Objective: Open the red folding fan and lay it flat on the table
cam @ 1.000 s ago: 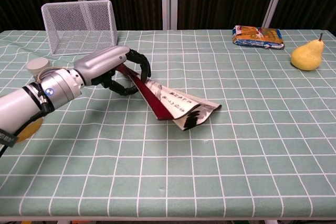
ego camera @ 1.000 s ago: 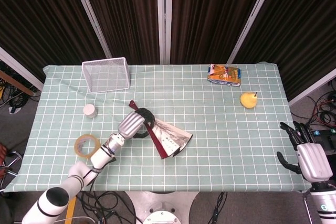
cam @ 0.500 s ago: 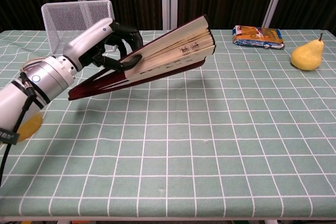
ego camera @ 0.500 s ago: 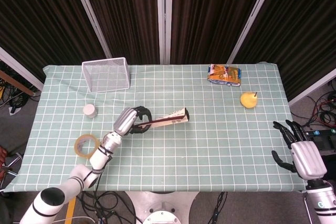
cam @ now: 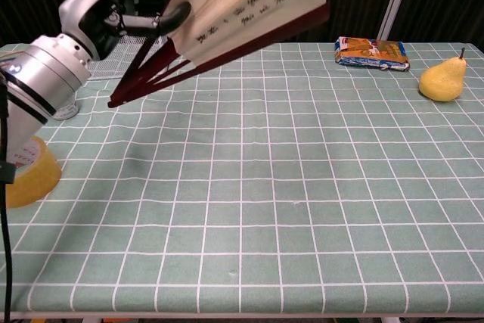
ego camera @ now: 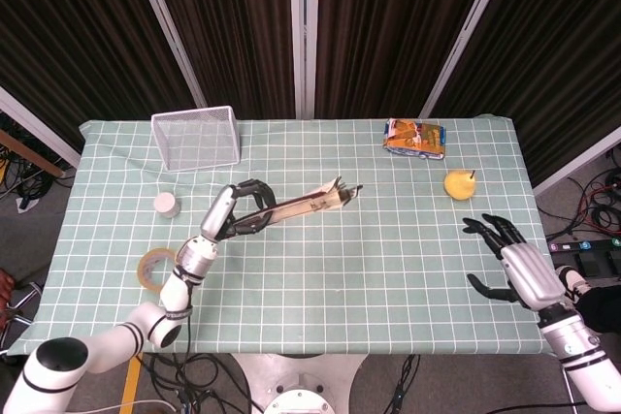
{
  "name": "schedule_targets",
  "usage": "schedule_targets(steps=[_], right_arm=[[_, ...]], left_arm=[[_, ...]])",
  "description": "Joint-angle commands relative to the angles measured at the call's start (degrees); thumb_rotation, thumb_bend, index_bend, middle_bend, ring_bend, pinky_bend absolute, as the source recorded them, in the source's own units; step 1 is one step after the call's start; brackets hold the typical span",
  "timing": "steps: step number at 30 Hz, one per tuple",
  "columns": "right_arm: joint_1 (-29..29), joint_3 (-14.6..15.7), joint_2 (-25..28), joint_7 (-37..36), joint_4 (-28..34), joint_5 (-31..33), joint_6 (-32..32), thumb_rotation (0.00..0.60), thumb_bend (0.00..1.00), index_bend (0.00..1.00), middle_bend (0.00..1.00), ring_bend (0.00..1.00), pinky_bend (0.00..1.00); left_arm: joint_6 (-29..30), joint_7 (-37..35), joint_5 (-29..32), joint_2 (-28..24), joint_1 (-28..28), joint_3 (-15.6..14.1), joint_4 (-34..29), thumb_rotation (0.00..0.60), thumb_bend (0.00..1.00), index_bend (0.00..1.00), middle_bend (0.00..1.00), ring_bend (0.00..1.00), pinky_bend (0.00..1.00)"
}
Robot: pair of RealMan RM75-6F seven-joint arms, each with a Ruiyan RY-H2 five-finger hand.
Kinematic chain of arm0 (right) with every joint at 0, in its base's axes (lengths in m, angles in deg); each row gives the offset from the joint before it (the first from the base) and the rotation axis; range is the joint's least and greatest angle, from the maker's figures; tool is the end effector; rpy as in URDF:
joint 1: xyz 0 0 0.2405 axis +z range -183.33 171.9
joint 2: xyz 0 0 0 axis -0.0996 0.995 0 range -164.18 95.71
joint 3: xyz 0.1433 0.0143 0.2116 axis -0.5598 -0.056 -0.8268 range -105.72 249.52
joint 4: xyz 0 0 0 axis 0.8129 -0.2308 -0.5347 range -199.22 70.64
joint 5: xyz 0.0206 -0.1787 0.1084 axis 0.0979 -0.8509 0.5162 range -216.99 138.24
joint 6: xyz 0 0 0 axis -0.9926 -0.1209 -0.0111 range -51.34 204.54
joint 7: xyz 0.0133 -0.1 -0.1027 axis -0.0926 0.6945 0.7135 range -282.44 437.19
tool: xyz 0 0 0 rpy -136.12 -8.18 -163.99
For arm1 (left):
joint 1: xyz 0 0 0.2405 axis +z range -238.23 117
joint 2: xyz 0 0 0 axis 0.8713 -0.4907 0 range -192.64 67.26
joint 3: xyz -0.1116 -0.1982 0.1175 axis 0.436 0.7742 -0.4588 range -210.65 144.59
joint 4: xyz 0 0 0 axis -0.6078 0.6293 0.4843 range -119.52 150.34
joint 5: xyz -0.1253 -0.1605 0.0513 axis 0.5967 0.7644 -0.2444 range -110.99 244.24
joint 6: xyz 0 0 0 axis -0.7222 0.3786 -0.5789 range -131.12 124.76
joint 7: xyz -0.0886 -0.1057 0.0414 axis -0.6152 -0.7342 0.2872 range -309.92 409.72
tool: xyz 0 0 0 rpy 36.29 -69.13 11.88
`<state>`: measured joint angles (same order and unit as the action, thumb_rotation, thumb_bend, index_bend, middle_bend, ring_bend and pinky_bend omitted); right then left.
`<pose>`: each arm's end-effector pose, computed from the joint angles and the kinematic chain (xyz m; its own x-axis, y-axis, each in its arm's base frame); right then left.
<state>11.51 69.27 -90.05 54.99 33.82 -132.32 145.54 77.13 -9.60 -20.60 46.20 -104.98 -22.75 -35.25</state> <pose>-0.2596 -0.2333 0.1515 0.1520 -0.2819 0.9473 -0.9692 -0.2306 0.0869 -0.1232 0.3597 -0.0327 -0.5392 0.3540 0.7641 0.6155 -0.4536 0.6445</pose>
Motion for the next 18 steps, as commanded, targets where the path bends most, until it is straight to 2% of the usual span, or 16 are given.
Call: schedule_targets(steps=[1, 6, 9, 13, 18], right_arm=[[4.55, -0.47, -1.01, -5.71, -0.21, 2.83, -7.30, 0.600, 0.14, 0.11, 0.22, 0.00, 0.00], [10.81, -2.93, -6.36, -20.14, -2.58, 6.75, -16.27, 0.600, 0.08, 0.11, 0.22, 0.00, 0.00], [14.26, -4.60, -10.23, -28.68, -5.04, 7.11, -19.50, 0.600, 0.05, 0.11, 0.22, 0.00, 0.00], [18.14, -6.78, -14.64, -35.75, -7.88, 8.26, -22.54, 0.600, 0.02, 0.11, 0.21, 0.00, 0.00], [20.91, -10.31, -20.05, -42.55, -10.25, 12.02, -23.47, 0.600, 0.01, 0.11, 0.21, 0.00, 0.00]], left_arm=[[-0.78, -2.36, 2.76, -5.38, 0.95, 3.35, -9.87, 0.600, 0.43, 0.63, 0.53, 0.44, 0.58], [-2.59, -3.56, 4.25, -8.97, 1.68, 4.90, -18.00, 0.600, 0.43, 0.63, 0.53, 0.44, 0.58], [-2.95, -2.29, 4.56, -9.82, 1.94, 5.41, -20.15, 0.600, 0.42, 0.63, 0.53, 0.44, 0.58], [-3.25, -0.94, 4.47, -10.24, 2.19, 5.58, -21.68, 0.600, 0.42, 0.63, 0.53, 0.44, 0.58], [-3.28, 0.24, 3.98, -10.03, 2.31, 5.65, -22.42, 0.600, 0.42, 0.63, 0.53, 0.44, 0.58]])
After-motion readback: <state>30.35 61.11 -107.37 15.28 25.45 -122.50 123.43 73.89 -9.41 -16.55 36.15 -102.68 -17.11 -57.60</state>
